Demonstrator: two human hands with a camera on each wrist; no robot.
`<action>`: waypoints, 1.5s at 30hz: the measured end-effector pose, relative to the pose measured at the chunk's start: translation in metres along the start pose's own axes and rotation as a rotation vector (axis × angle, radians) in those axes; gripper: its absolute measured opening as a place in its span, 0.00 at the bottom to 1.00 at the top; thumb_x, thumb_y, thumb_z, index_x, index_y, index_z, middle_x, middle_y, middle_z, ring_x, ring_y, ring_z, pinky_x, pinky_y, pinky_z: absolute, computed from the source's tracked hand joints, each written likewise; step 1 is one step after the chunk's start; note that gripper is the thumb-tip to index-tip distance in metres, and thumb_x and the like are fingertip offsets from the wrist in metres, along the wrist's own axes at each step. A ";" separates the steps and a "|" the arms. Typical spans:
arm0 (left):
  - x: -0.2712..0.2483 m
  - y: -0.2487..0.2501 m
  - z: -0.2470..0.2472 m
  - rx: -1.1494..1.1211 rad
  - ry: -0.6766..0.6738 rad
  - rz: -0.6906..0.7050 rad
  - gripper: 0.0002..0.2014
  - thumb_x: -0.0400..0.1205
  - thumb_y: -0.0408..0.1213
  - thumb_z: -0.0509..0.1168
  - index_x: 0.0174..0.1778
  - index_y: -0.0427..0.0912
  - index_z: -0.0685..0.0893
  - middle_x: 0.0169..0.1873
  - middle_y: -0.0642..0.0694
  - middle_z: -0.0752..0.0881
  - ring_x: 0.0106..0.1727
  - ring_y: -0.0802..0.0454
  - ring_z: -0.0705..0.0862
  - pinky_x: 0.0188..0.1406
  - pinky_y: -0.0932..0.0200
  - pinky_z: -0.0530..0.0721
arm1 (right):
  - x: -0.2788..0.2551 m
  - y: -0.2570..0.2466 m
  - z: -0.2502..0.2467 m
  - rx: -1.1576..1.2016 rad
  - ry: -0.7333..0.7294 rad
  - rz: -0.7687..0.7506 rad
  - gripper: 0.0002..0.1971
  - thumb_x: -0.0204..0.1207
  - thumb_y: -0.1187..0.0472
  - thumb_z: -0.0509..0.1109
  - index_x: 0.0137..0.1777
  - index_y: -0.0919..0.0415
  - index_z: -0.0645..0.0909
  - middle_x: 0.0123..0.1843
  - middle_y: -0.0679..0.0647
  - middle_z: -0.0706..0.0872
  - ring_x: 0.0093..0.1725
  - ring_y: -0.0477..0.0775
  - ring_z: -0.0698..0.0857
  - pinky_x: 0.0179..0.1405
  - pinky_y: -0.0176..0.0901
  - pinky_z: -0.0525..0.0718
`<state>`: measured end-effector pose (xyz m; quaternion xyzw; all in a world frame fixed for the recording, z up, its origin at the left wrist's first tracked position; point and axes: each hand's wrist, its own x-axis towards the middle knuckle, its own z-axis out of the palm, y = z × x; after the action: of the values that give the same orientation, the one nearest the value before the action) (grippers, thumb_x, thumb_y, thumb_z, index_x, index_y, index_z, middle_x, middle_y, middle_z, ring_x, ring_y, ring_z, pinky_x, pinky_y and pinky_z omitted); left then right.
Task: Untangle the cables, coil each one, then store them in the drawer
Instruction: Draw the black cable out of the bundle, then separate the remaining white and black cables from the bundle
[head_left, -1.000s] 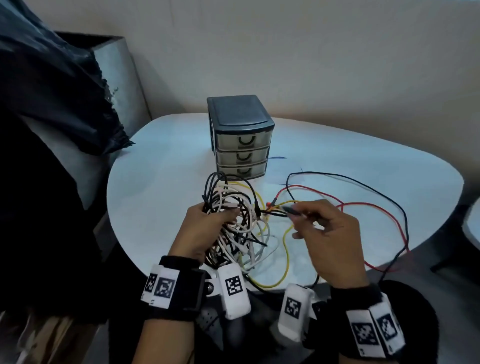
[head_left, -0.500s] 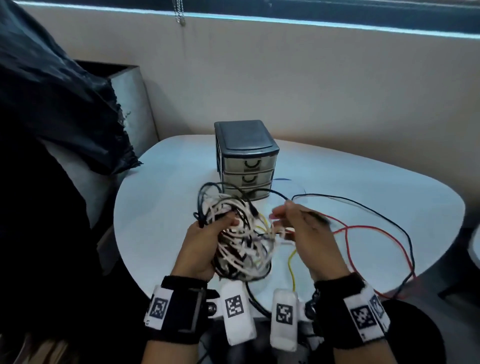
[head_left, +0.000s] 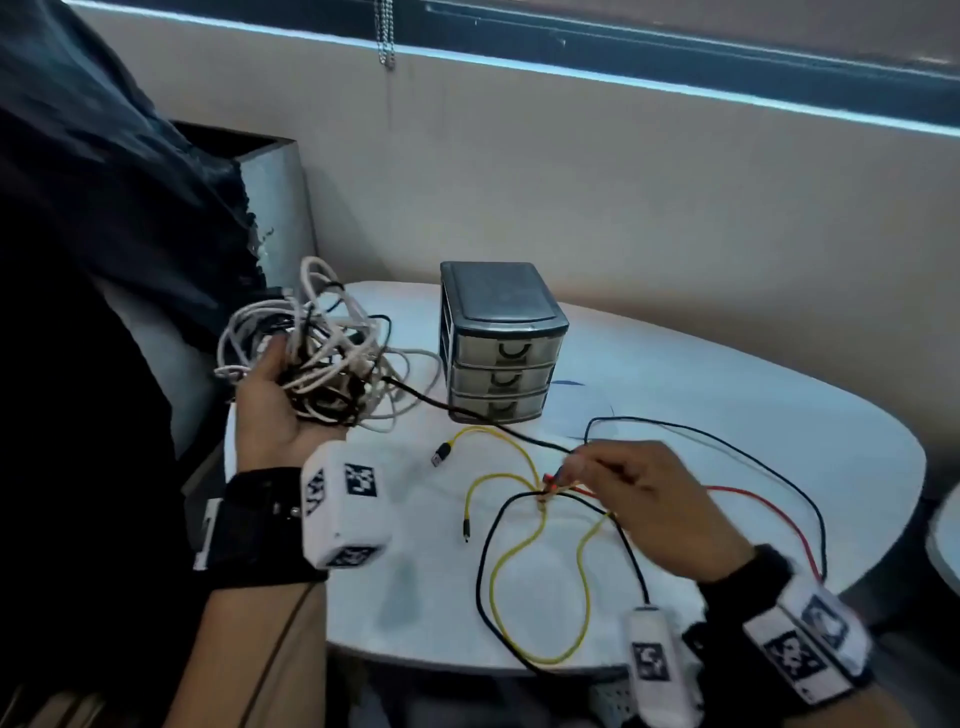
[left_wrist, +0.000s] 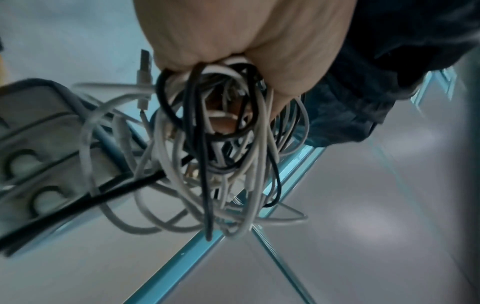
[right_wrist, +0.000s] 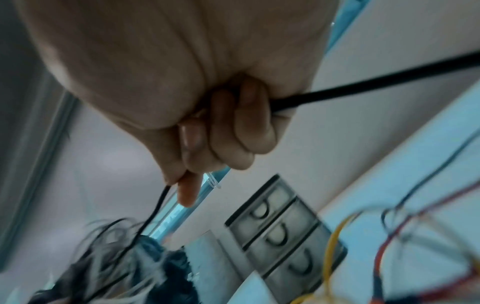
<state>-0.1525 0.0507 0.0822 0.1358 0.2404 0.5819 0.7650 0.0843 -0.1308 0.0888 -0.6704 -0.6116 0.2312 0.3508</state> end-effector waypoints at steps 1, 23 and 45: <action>0.003 0.010 -0.004 -0.010 0.032 0.037 0.20 0.89 0.48 0.56 0.56 0.40 0.90 0.48 0.40 0.93 0.41 0.44 0.92 0.40 0.45 0.92 | 0.000 0.004 -0.017 -0.044 0.015 0.020 0.13 0.83 0.55 0.67 0.37 0.52 0.87 0.32 0.51 0.86 0.30 0.47 0.76 0.34 0.41 0.72; -0.023 -0.013 -0.013 0.081 -0.077 0.020 0.14 0.87 0.45 0.59 0.61 0.44 0.85 0.49 0.44 0.91 0.50 0.43 0.91 0.44 0.42 0.91 | 0.095 0.004 -0.119 -0.385 0.283 0.133 0.11 0.81 0.52 0.70 0.49 0.59 0.87 0.47 0.54 0.90 0.42 0.50 0.84 0.45 0.43 0.75; -0.056 -0.068 -0.003 0.178 -0.122 -0.118 0.08 0.87 0.41 0.59 0.49 0.46 0.83 0.40 0.47 0.87 0.41 0.47 0.91 0.52 0.42 0.88 | 0.015 0.093 -0.009 -1.023 -0.377 0.299 0.12 0.83 0.51 0.60 0.58 0.54 0.80 0.63 0.54 0.84 0.62 0.60 0.84 0.49 0.43 0.76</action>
<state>-0.1092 -0.0224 0.0578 0.2239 0.2516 0.5029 0.7960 0.1543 -0.1180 0.0261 -0.7814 -0.5964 0.0681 -0.1708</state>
